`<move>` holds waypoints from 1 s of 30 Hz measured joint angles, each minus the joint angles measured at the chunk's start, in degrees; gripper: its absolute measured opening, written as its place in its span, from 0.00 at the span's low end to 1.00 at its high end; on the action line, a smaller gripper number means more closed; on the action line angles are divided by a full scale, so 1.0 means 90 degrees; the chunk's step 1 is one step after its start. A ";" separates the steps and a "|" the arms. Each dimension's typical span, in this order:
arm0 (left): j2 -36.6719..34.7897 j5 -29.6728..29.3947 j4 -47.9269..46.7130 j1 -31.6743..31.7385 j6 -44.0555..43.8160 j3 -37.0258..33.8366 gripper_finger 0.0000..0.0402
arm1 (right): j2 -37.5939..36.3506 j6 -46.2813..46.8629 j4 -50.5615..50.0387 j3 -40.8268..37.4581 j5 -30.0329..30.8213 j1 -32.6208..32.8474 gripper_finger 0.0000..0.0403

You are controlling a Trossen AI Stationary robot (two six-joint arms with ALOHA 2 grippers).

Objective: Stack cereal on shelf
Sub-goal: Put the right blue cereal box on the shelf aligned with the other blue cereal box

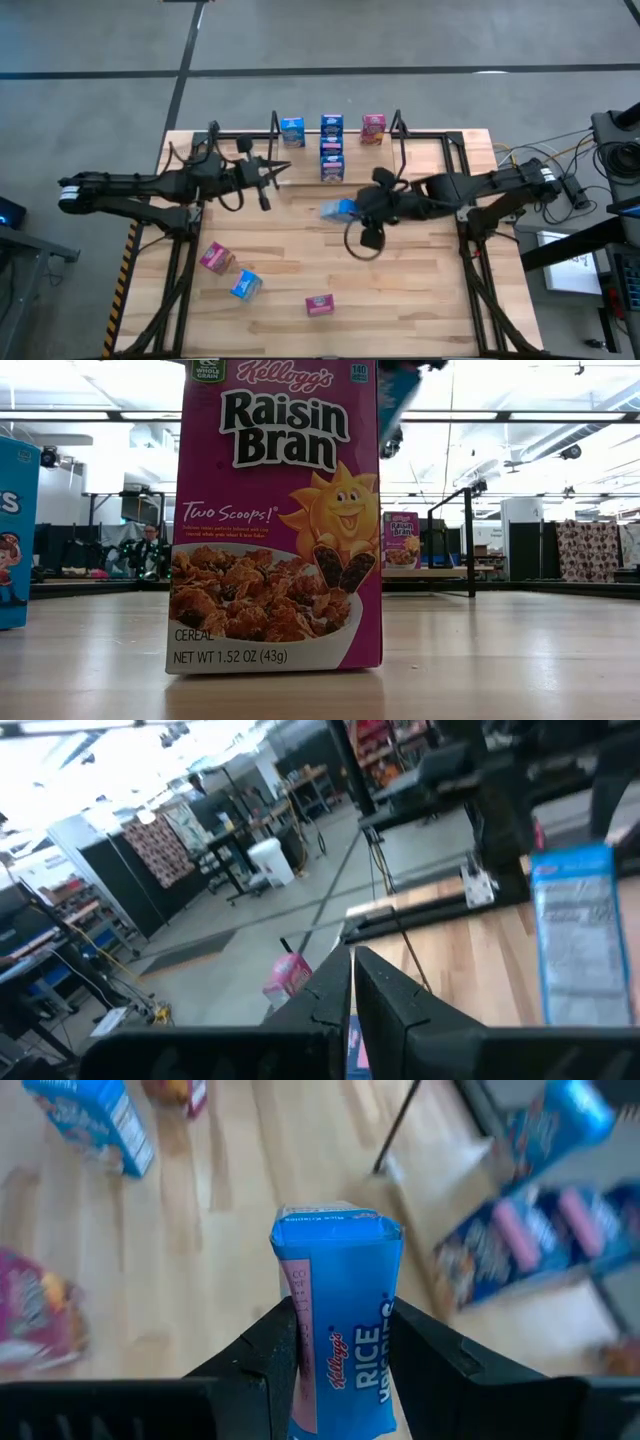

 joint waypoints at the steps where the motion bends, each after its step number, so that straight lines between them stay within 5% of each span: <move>1: -0.0092 0.0000 0.0108 0.0000 -0.0008 -0.0078 0.00 | 0.0020 -0.0270 0.0196 0.0000 -0.0013 -0.0111 0.32; 15: -0.0509 -0.0003 0.0443 0.0000 -0.0318 -0.0325 0.00 | 0.0563 -0.2932 0.1970 0.0000 -0.0144 -0.1243 0.32; 30: -0.0625 -0.0410 0.0528 0.0010 -0.0253 -0.0417 0.00 | 0.1306 -0.3844 0.3199 0.0000 -0.0174 -0.1855 0.32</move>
